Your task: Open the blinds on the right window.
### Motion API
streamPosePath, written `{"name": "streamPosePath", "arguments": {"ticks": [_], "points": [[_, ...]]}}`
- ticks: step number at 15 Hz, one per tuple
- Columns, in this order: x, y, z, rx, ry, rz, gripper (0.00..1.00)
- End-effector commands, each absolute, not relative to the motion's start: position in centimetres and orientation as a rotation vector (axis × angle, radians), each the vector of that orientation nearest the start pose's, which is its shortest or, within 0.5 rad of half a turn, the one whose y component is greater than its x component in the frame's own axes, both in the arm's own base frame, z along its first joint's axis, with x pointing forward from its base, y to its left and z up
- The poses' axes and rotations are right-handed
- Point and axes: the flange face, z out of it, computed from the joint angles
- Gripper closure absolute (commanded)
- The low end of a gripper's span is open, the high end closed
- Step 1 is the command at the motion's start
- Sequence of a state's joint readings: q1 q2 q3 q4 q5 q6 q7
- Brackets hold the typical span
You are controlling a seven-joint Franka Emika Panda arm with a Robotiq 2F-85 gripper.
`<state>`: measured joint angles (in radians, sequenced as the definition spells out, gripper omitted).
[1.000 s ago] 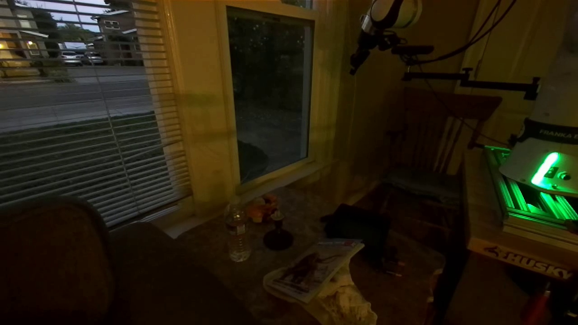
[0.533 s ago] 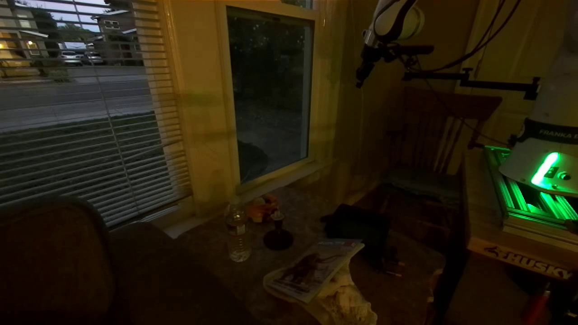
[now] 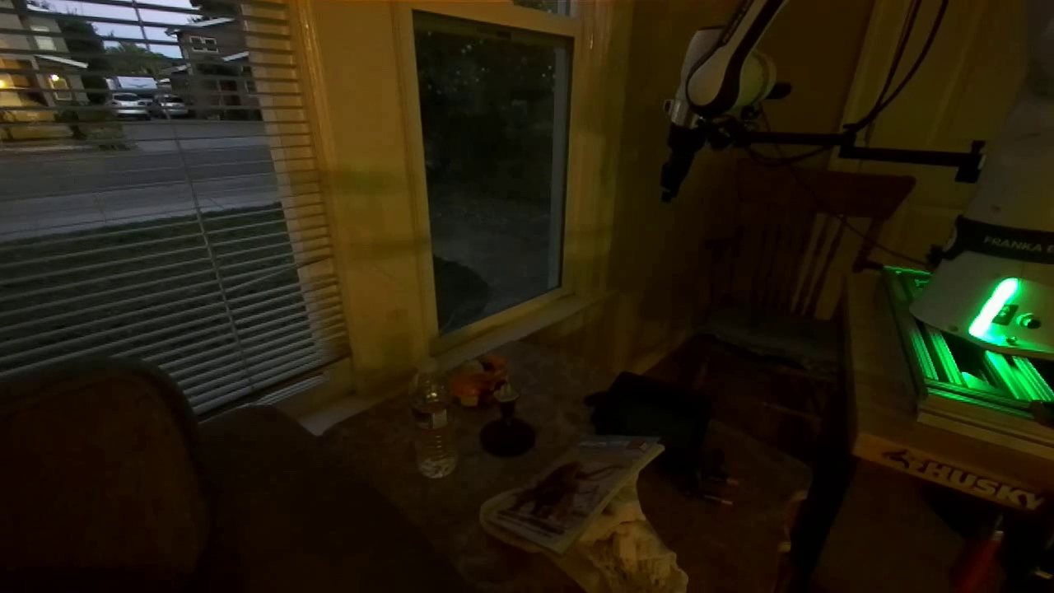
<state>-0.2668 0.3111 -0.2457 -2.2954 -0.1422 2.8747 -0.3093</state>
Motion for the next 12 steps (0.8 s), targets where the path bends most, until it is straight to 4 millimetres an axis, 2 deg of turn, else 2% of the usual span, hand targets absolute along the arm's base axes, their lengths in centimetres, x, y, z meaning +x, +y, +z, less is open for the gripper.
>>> {"name": "streamPosePath", "arguments": {"ticks": [1, 4, 5, 9, 12], "points": [[50.0, -26.4, 27.4, -3.363, 0.053, -0.437, 0.23], [51.5, -26.3, 32.3, -3.36, 0.052, -0.583, 0.02], [52.0, -26.1, 34.2, -3.358, 0.051, -0.634, 0.0], [53.5, -25.0, 42.2, -3.327, 0.037, -0.884, 0.0], [54.6, -24.0, 47.4, -3.295, 0.019, -1.05, 0.0]]}}
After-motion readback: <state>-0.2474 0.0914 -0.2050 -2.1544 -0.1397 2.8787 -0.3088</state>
